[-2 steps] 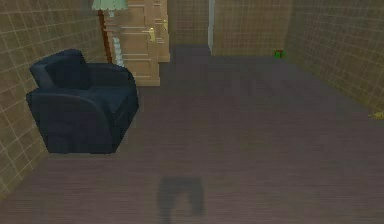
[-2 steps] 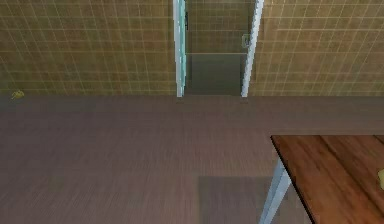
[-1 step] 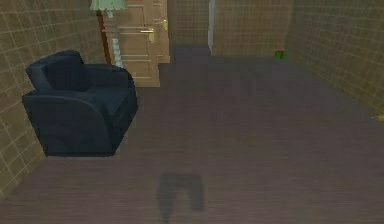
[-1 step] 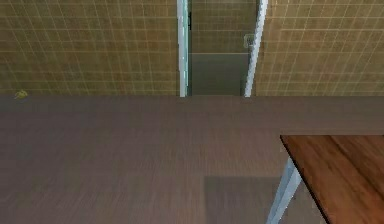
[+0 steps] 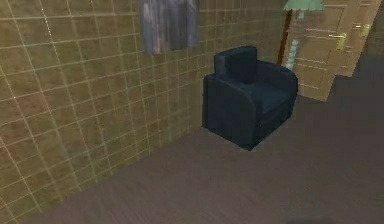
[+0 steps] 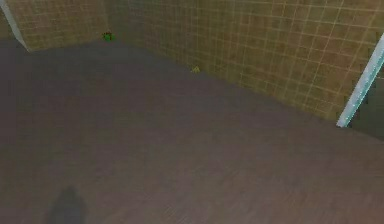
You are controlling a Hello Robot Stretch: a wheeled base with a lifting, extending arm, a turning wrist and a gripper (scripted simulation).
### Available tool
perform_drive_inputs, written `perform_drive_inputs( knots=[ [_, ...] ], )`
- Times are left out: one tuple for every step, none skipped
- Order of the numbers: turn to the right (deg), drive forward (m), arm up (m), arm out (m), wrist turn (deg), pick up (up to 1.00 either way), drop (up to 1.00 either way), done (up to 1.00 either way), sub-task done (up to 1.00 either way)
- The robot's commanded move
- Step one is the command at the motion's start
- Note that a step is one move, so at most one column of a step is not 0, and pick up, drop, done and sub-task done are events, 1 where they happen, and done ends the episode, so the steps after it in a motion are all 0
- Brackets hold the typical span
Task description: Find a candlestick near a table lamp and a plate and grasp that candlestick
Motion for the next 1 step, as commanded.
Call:
perform_drive_inputs(
  knots=[
    [-39.0, 0.0, 0.0, 0.0, 0.0, 0.0, 0.0, 0.0, 0.0]
  ],
)
